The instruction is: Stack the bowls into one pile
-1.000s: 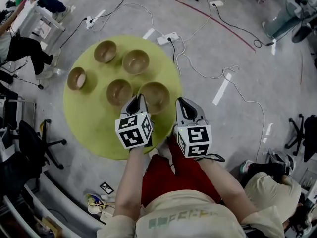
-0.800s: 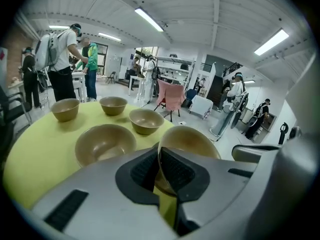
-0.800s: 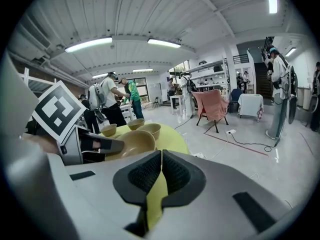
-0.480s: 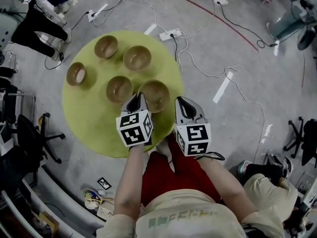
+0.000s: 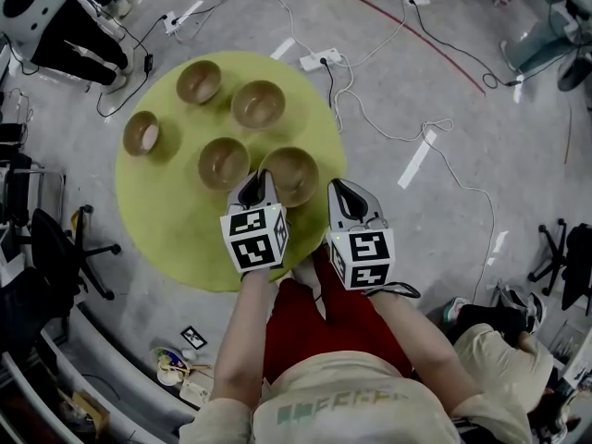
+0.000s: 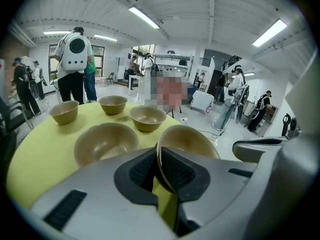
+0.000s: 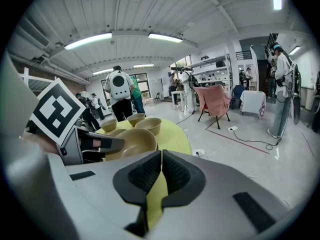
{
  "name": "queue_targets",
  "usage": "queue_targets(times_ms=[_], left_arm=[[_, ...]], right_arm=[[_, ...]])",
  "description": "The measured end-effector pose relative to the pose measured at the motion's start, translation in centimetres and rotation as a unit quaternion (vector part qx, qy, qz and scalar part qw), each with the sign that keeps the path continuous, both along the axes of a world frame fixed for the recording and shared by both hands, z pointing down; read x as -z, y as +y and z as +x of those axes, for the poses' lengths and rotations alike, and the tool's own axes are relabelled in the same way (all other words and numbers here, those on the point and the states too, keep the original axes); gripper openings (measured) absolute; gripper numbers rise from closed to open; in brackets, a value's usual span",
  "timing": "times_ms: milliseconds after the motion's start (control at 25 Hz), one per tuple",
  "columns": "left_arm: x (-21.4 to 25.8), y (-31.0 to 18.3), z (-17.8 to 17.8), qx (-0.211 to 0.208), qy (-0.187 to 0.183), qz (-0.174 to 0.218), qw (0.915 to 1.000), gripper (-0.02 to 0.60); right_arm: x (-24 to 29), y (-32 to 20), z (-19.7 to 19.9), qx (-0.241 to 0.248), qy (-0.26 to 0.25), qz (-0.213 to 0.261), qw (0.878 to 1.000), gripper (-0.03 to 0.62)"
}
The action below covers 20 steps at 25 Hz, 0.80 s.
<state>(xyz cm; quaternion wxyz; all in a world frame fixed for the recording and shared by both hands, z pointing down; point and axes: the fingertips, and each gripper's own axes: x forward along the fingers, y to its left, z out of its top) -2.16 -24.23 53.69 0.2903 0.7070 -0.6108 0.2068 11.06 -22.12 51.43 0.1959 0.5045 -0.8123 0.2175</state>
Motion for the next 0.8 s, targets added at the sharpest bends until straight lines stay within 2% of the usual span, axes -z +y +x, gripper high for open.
queue_targets(times_ms=[600,800], left_arm=[[0.07,-0.28,0.61,-0.026,-0.025,0.006,0.9993,0.034],[-0.1,-0.32,0.89,-0.033,-0.029,0.005,0.999,0.054]], right_arm=[[-0.18,-0.35,-0.1,-0.002,0.0,-0.001,1.0,0.037],[-0.22,-0.48,0.0,-0.003,0.0,0.0,1.0,0.037]])
